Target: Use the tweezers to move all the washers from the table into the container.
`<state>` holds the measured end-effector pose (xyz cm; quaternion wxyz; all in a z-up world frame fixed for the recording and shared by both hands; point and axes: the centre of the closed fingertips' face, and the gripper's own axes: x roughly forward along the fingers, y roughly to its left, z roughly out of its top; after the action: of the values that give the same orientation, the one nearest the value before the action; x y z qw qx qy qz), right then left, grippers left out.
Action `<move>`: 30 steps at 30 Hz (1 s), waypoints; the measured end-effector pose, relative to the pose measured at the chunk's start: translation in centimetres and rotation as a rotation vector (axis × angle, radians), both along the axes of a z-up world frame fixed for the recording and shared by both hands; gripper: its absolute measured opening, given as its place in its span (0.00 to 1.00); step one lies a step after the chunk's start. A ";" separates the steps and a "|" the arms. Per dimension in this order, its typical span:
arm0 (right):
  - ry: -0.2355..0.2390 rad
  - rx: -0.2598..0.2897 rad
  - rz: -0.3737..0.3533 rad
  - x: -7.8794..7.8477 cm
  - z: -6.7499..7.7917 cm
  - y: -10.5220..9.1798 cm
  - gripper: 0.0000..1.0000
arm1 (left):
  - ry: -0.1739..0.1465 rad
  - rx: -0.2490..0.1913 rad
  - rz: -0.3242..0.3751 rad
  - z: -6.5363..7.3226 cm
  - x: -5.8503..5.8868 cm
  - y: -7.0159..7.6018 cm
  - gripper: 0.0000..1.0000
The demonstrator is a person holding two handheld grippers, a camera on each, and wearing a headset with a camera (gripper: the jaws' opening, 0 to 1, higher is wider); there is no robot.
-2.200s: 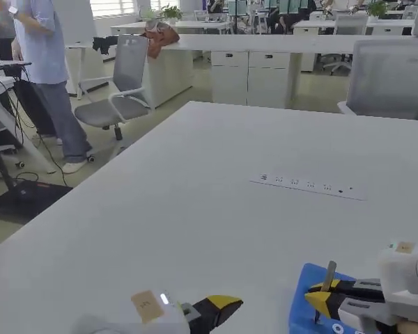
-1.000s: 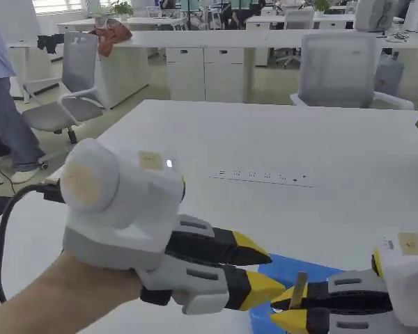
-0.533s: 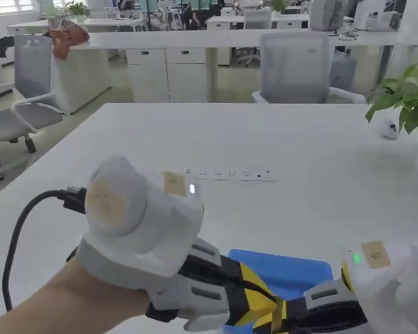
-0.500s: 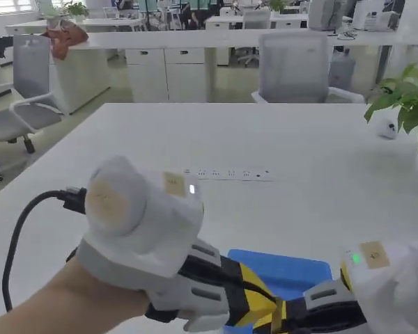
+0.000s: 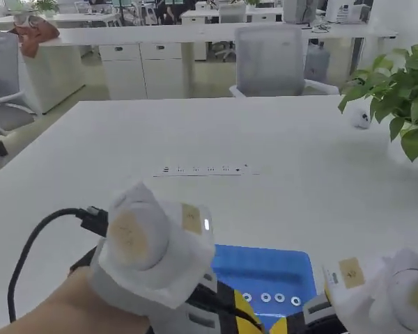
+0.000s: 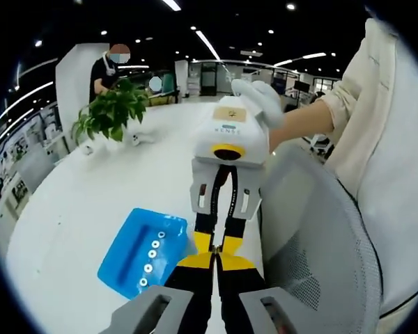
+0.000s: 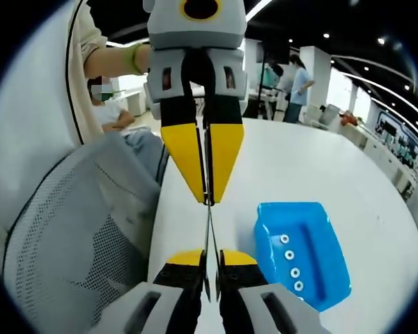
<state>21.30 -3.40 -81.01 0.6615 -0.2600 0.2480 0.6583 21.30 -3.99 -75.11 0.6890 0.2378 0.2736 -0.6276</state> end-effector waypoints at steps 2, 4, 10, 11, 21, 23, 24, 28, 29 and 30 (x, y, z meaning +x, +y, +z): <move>-0.010 -0.024 -0.006 0.0 -1.0 -0.2 0.05 | 0.010 0.019 0.000 -1.2 0.0 0.1 0.00; -0.012 -0.040 -0.008 0.0 -2.0 -0.2 0.05 | 0.015 0.052 0.000 -2.5 0.0 0.4 0.00; -0.002 -0.039 -0.037 -0.3 -4.1 0.0 0.05 | 0.038 0.109 -0.008 -5.0 -0.2 1.2 0.00; -0.007 -0.038 -0.039 -0.4 -4.3 0.1 0.05 | 0.042 0.119 -0.009 -5.3 -0.3 1.4 0.00; 0.080 0.087 -0.154 -0.4 -4.2 0.1 0.08 | 0.074 0.215 -0.031 -7.9 -0.6 2.7 0.00; 0.107 0.131 -0.183 -0.4 -3.4 -0.4 0.11 | 0.086 0.230 -0.030 -8.4 -0.6 3.0 0.00; 0.114 0.143 -0.196 -0.4 -2.9 -0.8 0.11 | 0.087 0.238 -0.028 -8.6 -0.6 3.1 0.00; 0.104 0.221 -0.266 -0.4 -0.5 -2.9 0.16 | 0.096 0.306 -0.039 -9.9 -0.7 3.7 0.00; 0.100 0.234 -0.280 -0.4 0.0 -3.3 0.17 | 0.096 0.316 -0.039 -10.1 -0.7 3.7 0.00; 0.094 0.252 -0.306 -0.3 0.6 -4.2 0.18 | 0.093 0.334 -0.040 -10.5 -0.6 3.8 0.00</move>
<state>20.99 -7.58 -80.37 0.7687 -0.1037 0.2310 0.5873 20.67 -0.20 -85.64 0.6138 0.3252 0.4008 -0.5973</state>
